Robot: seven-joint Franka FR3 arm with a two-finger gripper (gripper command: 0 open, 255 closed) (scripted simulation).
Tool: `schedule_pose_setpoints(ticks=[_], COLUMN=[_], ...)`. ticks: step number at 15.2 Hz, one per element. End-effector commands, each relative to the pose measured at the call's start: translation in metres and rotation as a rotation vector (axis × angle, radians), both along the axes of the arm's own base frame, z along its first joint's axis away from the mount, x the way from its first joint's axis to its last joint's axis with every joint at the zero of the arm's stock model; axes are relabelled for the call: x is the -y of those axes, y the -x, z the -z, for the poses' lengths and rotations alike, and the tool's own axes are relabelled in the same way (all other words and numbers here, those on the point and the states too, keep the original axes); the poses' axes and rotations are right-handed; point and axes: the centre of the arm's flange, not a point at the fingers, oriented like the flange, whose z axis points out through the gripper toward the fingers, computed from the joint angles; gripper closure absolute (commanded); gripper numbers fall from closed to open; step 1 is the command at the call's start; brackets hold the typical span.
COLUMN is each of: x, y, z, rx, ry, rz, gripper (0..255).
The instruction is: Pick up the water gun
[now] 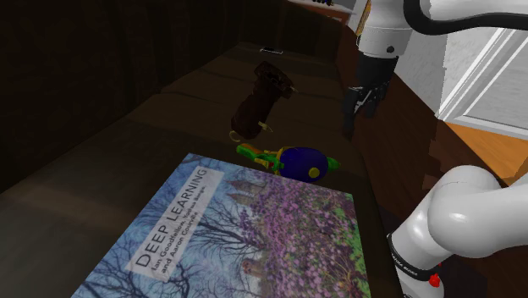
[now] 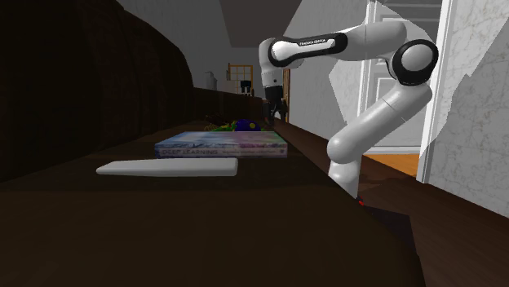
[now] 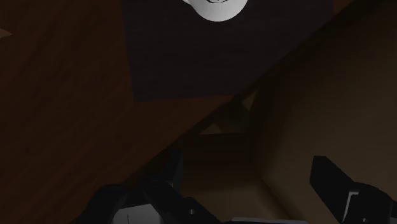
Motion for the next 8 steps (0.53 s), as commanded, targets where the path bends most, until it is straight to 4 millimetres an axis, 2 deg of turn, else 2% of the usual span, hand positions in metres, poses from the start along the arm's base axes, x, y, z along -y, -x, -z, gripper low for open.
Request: schedule_pose_setpoints(ticks=[1, 8], x=[0.0, -0.084], y=[0.0, -0.02], z=[0.0, -0.006], rx=[0.0, -0.028], ry=[0.0, -0.045], rz=[0.0, -0.013], gripper=[0, 0])
